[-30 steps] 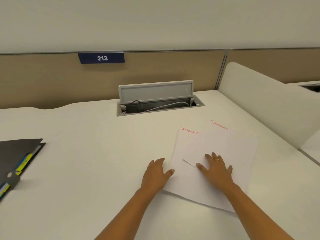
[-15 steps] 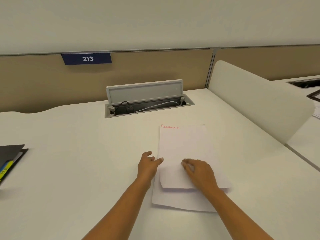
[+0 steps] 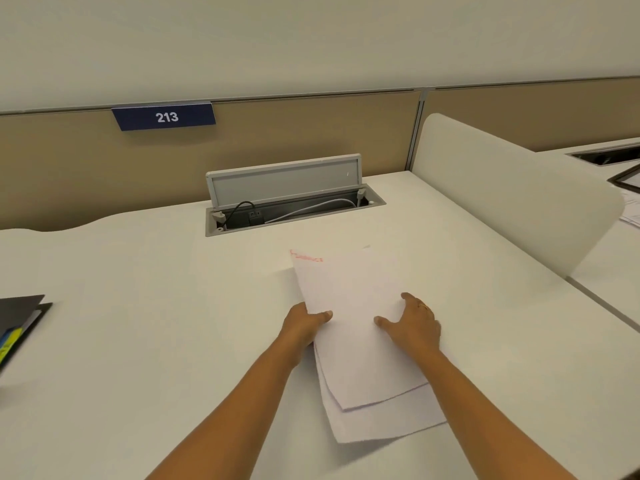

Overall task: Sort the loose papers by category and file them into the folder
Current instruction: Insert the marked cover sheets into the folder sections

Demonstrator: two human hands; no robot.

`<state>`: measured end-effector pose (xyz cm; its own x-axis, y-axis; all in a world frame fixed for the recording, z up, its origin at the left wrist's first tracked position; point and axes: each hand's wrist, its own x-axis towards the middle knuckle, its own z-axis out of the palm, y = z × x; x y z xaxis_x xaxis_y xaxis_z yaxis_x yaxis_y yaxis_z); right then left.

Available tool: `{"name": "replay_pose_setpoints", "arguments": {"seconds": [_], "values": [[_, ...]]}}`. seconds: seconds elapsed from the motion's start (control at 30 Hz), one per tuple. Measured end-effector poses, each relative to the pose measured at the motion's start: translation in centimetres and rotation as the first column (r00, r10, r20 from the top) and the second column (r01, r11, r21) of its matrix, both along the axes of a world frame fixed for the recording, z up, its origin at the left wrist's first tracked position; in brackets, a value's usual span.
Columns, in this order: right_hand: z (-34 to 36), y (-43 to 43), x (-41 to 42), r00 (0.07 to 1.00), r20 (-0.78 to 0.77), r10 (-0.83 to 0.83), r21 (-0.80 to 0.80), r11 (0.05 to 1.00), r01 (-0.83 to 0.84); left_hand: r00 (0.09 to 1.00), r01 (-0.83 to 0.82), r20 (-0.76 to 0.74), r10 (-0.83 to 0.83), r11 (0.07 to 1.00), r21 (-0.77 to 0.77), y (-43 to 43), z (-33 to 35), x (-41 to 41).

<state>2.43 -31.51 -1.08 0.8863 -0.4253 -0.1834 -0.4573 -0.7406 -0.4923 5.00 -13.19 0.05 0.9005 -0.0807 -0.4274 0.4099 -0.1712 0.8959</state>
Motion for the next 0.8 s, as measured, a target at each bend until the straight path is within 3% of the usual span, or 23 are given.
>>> {"name": "replay_pose_setpoints", "arguments": {"seconds": [0.2, 0.3, 0.37, 0.6, 0.7, 0.8], "values": [[1.7, 0.9, 1.2, 0.983, 0.160, -0.092, 0.424, 0.905, 0.016, 0.983, -0.095, 0.141, 0.115, 0.985, -0.144, 2.7, 1.8, 0.0], [3.0, 1.3, 2.2, 0.979, 0.144, -0.144, 0.588, 0.808, 0.033, 0.962, -0.131, 0.202, 0.183, 0.960, -0.248, 4.9, 3.8, 0.1], [4.2, 2.3, 2.9, 0.978, 0.184, -0.098, 0.682, 0.729, -0.055, 0.944, -0.146, 0.247, 0.221, 0.946, -0.290, 6.3, 5.2, 0.1], [8.5, 7.2, 3.9, 0.835, 0.535, -0.125, 0.742, 0.541, -0.395, 0.814, -0.172, 0.462, 0.352, 0.906, -0.387, 10.5, 10.2, -0.4], [8.9, 8.4, 3.9, 0.816, 0.570, -0.096, 0.736, 0.502, -0.454, 0.777, -0.165, 0.505, 0.376, 0.896, -0.413, 11.7, 10.8, -0.8], [7.8, 9.3, 3.5, 0.847, 0.529, -0.051, 0.756, 0.481, -0.444, 0.802, -0.206, 0.469, 0.371, 0.908, -0.366, 12.2, 9.2, -1.5]]}}
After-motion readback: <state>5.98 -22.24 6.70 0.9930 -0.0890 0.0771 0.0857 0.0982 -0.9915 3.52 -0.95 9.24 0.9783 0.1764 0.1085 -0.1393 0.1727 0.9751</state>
